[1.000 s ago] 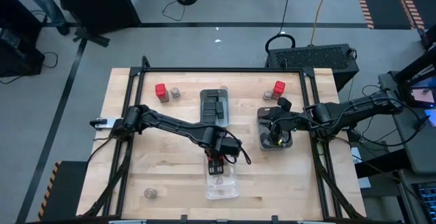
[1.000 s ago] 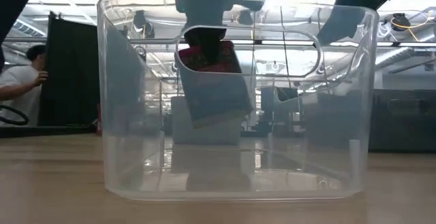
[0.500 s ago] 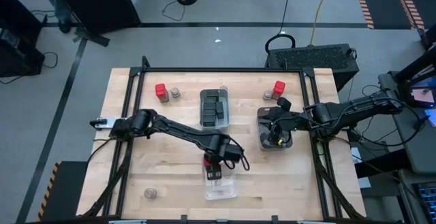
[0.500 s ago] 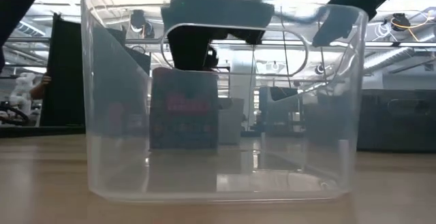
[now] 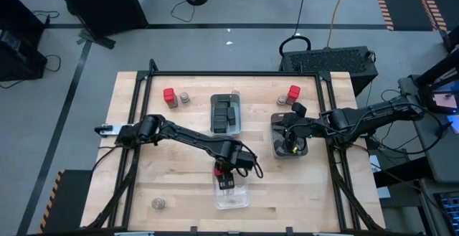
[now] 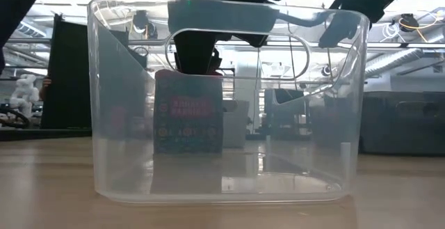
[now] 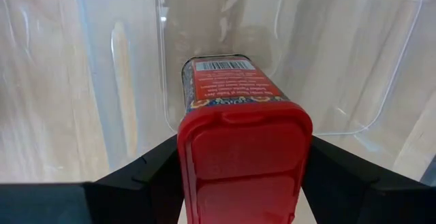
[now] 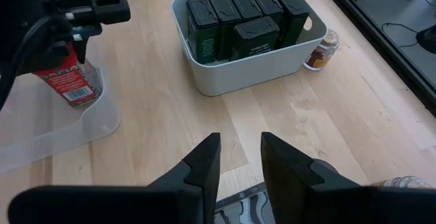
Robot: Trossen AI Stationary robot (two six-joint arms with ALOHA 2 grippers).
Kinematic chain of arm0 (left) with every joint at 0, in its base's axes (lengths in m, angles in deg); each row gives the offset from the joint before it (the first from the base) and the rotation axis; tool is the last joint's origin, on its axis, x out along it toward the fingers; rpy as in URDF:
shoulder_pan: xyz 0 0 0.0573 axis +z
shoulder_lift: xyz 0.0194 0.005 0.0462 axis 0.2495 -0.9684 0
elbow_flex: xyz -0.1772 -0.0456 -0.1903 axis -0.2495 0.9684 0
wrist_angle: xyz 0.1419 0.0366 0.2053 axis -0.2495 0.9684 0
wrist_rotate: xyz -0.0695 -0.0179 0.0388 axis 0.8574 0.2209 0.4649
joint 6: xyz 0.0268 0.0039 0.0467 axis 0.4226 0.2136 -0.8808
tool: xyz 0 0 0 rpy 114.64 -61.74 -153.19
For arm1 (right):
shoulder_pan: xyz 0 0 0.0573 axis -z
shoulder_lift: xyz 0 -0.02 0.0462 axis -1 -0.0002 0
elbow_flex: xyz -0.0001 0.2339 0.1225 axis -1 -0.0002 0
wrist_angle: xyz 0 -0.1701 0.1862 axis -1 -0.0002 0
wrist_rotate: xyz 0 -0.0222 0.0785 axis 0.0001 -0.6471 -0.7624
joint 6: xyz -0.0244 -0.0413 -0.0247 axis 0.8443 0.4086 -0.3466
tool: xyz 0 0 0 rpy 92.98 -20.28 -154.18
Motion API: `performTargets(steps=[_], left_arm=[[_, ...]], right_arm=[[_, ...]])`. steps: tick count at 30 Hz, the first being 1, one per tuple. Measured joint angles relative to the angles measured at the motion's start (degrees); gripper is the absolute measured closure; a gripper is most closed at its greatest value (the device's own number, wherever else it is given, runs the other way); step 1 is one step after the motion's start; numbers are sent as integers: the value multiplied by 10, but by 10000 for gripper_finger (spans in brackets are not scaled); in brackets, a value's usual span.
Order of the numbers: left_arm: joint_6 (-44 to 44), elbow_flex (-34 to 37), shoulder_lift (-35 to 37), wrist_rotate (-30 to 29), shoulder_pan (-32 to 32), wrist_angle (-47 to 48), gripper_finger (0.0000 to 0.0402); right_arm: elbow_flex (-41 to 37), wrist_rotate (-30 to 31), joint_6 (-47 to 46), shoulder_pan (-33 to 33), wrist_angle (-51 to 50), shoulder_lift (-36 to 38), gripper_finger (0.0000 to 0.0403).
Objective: Sort spices by type
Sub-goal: Put the red spice can into the transparent bin
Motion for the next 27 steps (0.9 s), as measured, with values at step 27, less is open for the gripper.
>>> performTargets(steps=[27], left_arm=[[13, -10, 82, -66, 10, 24, 153]], right_arm=[[0, -2, 4, 0, 1, 0, 314]])
